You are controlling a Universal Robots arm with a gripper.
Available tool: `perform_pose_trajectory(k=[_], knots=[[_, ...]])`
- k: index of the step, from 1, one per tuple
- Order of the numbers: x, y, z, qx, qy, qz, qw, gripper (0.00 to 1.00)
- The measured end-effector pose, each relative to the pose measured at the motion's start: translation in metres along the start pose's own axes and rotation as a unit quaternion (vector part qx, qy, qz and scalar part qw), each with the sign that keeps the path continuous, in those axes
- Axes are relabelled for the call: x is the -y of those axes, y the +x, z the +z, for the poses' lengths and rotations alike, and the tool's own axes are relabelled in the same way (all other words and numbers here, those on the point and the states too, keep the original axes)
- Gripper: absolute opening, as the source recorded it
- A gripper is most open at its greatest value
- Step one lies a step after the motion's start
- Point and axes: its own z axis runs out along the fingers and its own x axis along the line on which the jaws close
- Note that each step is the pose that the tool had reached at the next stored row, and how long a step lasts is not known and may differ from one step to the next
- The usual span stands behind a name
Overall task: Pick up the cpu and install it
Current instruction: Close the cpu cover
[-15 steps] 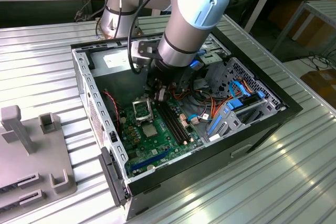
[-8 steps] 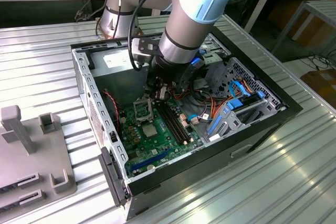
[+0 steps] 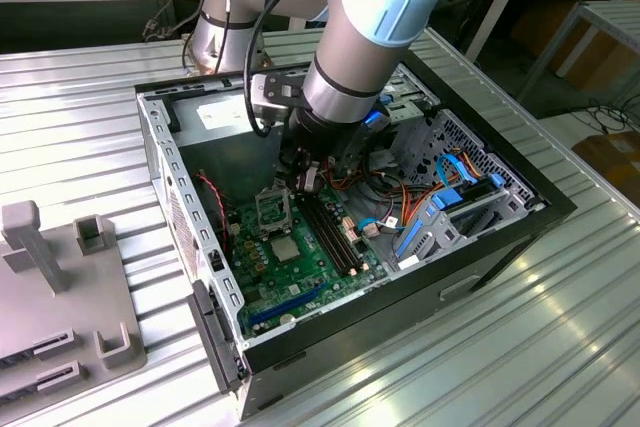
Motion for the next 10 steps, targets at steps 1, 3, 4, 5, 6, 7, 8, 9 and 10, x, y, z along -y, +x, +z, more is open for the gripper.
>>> perform_pose_trajectory(k=[1,3,4,5,6,7,8,9,10], knots=[[0.0000,0.0000,0.0000,0.0000,0.0000,0.000,1.00000,0.11],[0.0007,0.0014,-0.0003,0.0000,0.0000,0.000,1.00000,0.11],[0.0007,0.0015,-0.0003,0.0000,0.0000,0.000,1.00000,0.11],[0.0007,0.0015,-0.0003,0.0000,0.0000,0.000,1.00000,0.11],[0.0007,0.0015,-0.0004,0.0000,0.0000,0.000,1.00000,0.11],[0.0006,0.0015,-0.0010,-0.0001,0.0000,0.000,1.00000,0.11],[0.0005,0.0014,-0.0018,-0.0001,0.0000,0.000,1.00000,0.11],[0.0004,0.0012,-0.0025,0.0000,0.0000,0.000,1.00000,0.11],[0.0004,0.0011,-0.0033,0.0000,0.0000,0.000,1.00000,0.11]])
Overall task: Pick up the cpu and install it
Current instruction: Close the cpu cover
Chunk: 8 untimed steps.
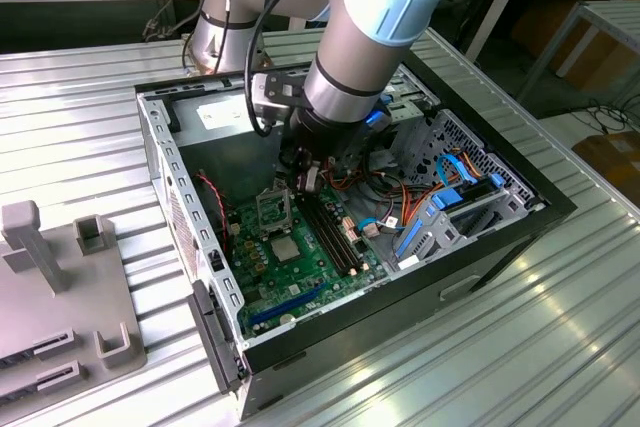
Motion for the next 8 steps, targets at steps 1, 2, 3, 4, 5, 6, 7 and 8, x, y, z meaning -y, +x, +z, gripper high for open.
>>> perform_pose_trajectory(k=[1,2,3,4,5,6,7,8], knots=[[-0.0001,-0.0001,-0.0006,0.0000,0.0000,0.000,1.00000,0.11],[-0.0001,-0.0001,-0.0011,0.0000,0.0000,0.000,1.00000,0.11],[-0.0001,-0.0001,-0.0014,0.0000,0.0000,0.000,1.00000,0.11],[-0.0002,0.0000,-0.0021,0.0000,-0.0001,-0.001,1.00000,0.11],[-0.0003,0.0002,-0.0024,-0.0001,-0.0001,-0.001,1.00000,0.11],[-0.0005,0.0005,-0.0027,-0.0002,-0.0001,-0.001,1.00000,0.11],[-0.0011,0.0008,-0.0027,-0.0002,-0.0002,-0.002,1.00000,0.11],[-0.0014,0.0011,-0.0027,-0.0004,-0.0003,-0.003,1.00000,0.11]])
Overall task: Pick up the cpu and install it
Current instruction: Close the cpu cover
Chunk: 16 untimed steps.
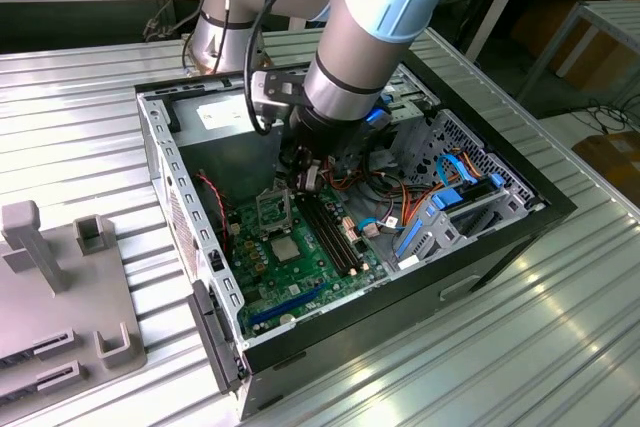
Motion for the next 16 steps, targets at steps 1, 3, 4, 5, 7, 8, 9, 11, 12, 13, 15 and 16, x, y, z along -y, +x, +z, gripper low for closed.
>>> perform_pose_trajectory(k=[1,3,4,5,7,8,9,11,12,13,15,16], knots=[[-0.0003,0.0003,0.0000,-0.0002,-0.0002,-0.001,1.00000,0.11],[-0.0009,0.0008,-0.0002,-0.0005,-0.0005,-0.004,0.99999,0.11],[-0.0011,0.0010,-0.0004,-0.0008,-0.0007,-0.005,0.99999,0.11],[-0.0014,0.0011,-0.0006,-0.0008,-0.0008,-0.006,0.99998,0.11],[-0.0017,0.0013,-0.0011,-0.0011,-0.0010,-0.008,0.99997,0.11],[-0.0019,0.0013,-0.0018,-0.0015,-0.0012,-0.009,0.99995,0.11],[-0.0021,0.0013,-0.0027,-0.0017,-0.0014,-0.011,0.99993,0.11],[-0.0023,0.0014,-0.0034,-0.0019,-0.0017,-0.014,0.99991,0.11],[-0.0024,0.0016,-0.0039,-0.0021,-0.0019,-0.015,0.99988,0.11],[-0.0025,0.0017,-0.0041,-0.0023,-0.0020,-0.016,0.99986,0.11],[-0.0030,0.0019,-0.0047,-0.0027,-0.0025,-0.020,0.99979,0.11],[-0.0032,0.0019,-0.0054,-0.0032,-0.0028,-0.023,0.99973,0.11]])
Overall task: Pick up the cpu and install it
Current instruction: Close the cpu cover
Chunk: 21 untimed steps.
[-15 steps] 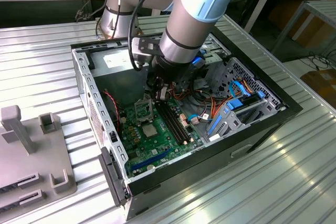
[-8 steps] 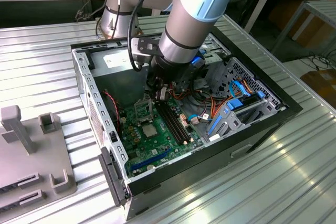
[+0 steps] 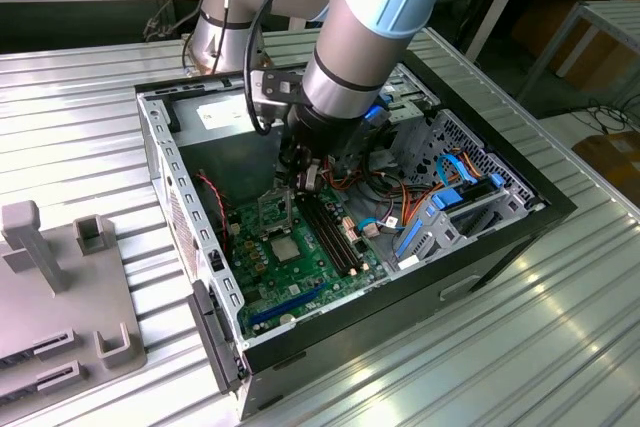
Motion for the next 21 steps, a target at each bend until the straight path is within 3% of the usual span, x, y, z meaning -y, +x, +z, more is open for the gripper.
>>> perform_pose_trajectory(k=[21], knots=[[-0.0005,-0.0004,-0.0060,-0.0014,-0.0030,-0.003,0.99999,0.11]])
